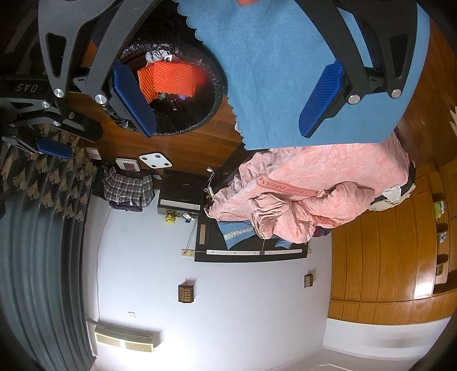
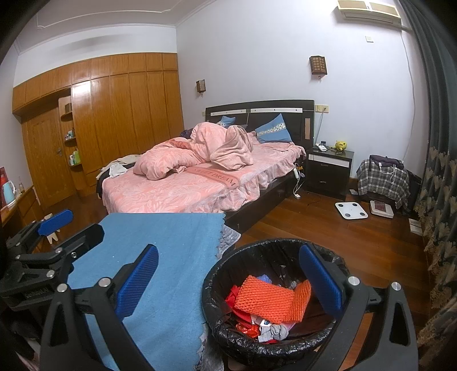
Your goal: Collect trash
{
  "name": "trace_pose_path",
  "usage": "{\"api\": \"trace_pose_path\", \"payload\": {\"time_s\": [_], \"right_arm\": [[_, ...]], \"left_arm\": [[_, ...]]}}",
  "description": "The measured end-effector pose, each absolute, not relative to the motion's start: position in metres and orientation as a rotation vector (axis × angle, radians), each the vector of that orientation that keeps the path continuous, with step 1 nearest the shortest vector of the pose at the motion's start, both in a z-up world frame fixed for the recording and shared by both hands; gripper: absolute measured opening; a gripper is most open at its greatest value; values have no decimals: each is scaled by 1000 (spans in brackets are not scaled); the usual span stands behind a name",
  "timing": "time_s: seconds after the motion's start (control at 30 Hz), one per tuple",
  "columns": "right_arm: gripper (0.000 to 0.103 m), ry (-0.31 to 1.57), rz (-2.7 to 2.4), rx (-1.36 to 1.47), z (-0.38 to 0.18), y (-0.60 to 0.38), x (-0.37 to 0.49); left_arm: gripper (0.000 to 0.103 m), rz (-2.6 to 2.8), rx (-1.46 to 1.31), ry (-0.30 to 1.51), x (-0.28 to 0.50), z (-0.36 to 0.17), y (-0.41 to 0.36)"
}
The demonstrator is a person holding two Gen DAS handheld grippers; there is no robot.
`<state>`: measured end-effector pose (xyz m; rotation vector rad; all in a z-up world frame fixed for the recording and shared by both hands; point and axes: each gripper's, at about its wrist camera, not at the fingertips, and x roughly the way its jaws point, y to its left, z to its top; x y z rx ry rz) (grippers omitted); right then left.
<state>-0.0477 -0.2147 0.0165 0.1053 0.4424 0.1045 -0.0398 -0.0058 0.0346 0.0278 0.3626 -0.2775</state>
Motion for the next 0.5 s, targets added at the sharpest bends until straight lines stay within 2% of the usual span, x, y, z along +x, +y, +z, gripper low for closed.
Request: {"api": "trace_pose_path", "payload": {"time_s": [0.5], "right_arm": [[97,443,104,105,17,-214,-48]], "left_arm": [[97,-278,27,365,-39,35,-5]]}}
